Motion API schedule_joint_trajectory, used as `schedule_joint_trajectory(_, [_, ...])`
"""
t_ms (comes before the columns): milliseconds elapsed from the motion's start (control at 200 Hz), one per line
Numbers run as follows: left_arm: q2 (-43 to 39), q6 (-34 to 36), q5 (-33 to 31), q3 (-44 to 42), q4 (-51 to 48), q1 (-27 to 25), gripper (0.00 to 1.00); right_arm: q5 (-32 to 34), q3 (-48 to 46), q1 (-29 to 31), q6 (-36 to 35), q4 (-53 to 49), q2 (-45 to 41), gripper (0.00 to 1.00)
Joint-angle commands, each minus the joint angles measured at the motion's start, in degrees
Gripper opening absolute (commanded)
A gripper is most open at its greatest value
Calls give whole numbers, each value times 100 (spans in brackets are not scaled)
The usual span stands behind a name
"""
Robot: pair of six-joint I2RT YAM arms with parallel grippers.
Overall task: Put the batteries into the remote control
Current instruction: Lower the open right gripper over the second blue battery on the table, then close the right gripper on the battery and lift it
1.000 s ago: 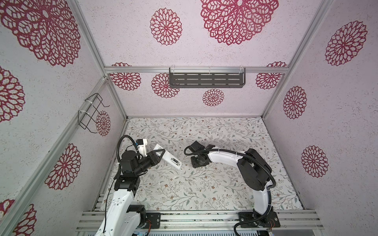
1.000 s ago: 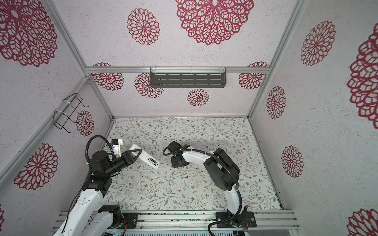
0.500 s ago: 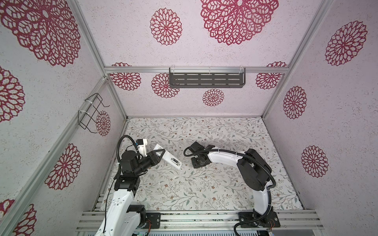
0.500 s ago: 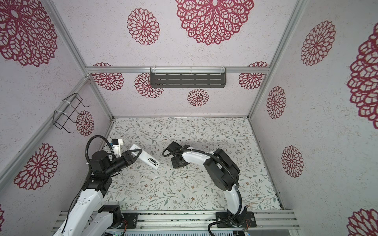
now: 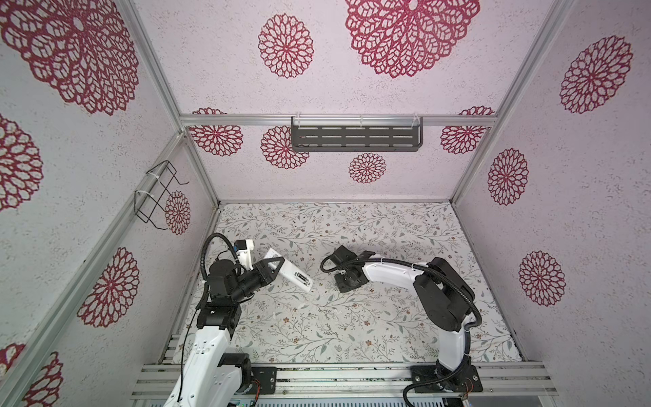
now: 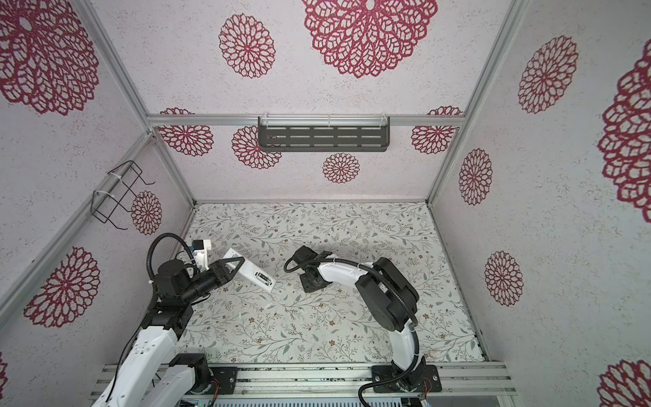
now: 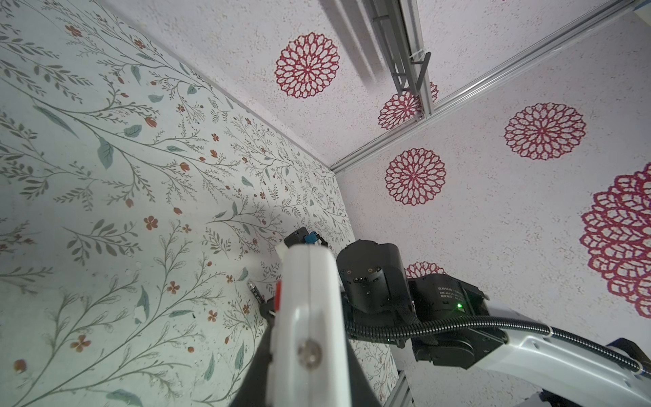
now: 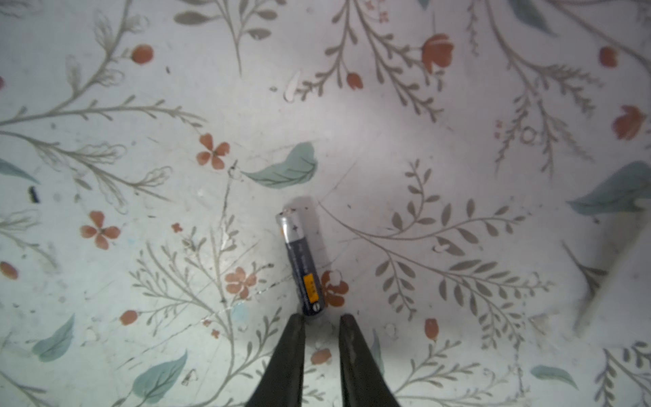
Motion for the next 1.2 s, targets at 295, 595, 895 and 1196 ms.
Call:
schedule_joint_trajectory(295, [-13,-5,48,-12,213,40,6,-368,-304,-228,-575,-363,-258,32])
schedule_joint_trajectory(595, [-103,20,24,-12,121,40,6,-883,188,-231,-909,-311,10,39])
schedule_joint_trajectory(895, [-111,37,21,5,125,49,6,-858,596,-230,-1065,-342,410,39])
schedule_joint_trajectory(1196, [-111,36,13,5,116,49,6,-847,902,-229,-1228,-446,647,30])
